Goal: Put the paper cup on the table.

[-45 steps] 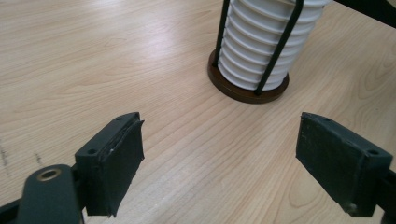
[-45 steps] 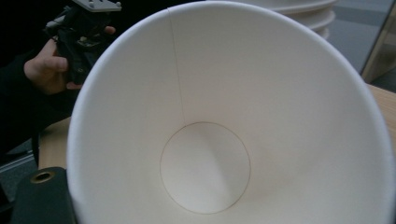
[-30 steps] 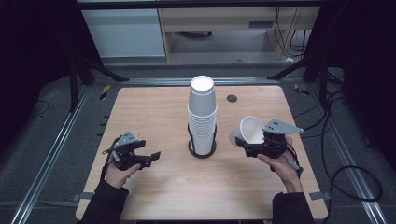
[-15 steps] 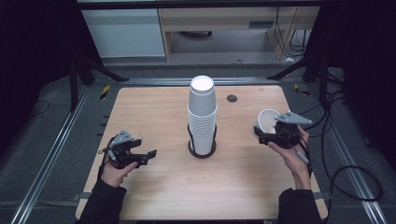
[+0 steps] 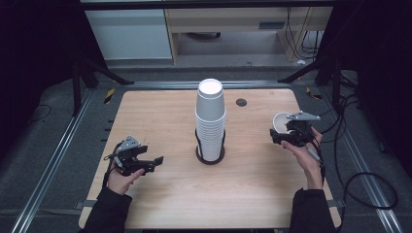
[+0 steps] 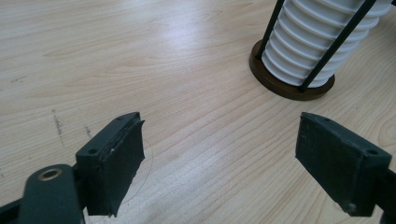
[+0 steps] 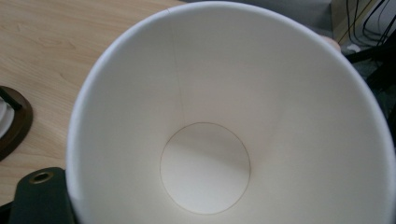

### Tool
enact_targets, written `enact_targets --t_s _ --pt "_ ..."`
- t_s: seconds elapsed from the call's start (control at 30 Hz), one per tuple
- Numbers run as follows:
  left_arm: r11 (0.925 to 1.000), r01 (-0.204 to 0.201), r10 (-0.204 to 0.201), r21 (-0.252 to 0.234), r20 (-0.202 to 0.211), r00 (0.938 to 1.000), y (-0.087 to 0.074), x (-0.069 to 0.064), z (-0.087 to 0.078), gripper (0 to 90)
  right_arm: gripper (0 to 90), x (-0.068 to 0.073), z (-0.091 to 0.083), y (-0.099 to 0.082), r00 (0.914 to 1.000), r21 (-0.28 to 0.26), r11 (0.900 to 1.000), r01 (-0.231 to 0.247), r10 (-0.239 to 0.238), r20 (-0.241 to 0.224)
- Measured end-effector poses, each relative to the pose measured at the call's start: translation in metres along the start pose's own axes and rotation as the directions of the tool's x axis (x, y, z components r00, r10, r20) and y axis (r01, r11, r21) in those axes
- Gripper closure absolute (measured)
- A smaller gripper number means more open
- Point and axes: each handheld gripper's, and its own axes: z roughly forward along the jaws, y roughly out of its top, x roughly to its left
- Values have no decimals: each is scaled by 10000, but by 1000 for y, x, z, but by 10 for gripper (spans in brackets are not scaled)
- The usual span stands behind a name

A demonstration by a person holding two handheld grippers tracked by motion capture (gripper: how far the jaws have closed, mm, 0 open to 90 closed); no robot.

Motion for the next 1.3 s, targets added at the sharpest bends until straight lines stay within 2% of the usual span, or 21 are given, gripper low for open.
enact_targets --t_s 0.17,0.37,0.53,0.57,0.73,1.3 --pt "10000 -75 75 18 12 10000 0 -1 0 147 136 -3 9 -7 10000 458 9989 -30 31 -25" --pt "10000 -87 87 12 -1 10000 0 -1 0 147 133 -2 21 -13 9994 1263 9914 348 -346 -40" --pt "10000 -93 93 27 -11 10000 0 -1 0 147 134 0 26 -15 9993 1481 9883 372 -353 -153" --pt "9999 -105 105 31 -15 9999 0 -2 0 147 135 0 27 -17 9993 1368 9899 378 -363 -131" --pt "9998 -185 185 95 19 9998 0 -2 1 145 135 -2 29 -21 9996 1596 9869 220 -192 -194" --pt "9996 -230 230 162 -7 9997 -1 -2 1 144 123 -6 37 -28 9995 2181 9755 277 -232 -232"
